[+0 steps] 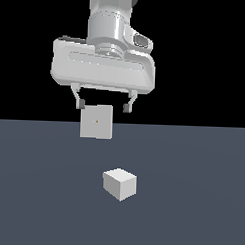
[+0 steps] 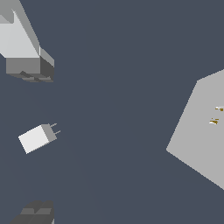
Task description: Plug the charger into the wall socket.
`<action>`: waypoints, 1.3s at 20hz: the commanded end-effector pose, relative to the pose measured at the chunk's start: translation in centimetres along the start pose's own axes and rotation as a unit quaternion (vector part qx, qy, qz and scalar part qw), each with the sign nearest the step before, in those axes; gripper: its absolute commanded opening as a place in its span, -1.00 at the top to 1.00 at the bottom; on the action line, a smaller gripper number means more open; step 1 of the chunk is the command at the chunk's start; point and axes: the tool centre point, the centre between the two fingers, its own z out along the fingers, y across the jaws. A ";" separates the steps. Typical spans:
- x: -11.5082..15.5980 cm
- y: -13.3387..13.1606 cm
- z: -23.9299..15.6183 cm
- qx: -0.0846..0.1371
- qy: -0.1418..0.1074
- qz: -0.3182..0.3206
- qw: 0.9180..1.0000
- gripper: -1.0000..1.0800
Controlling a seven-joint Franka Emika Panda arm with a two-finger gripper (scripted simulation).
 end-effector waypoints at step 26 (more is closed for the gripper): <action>-7.8 2.1 7.0 -0.015 0.018 -0.244 0.970 -0.92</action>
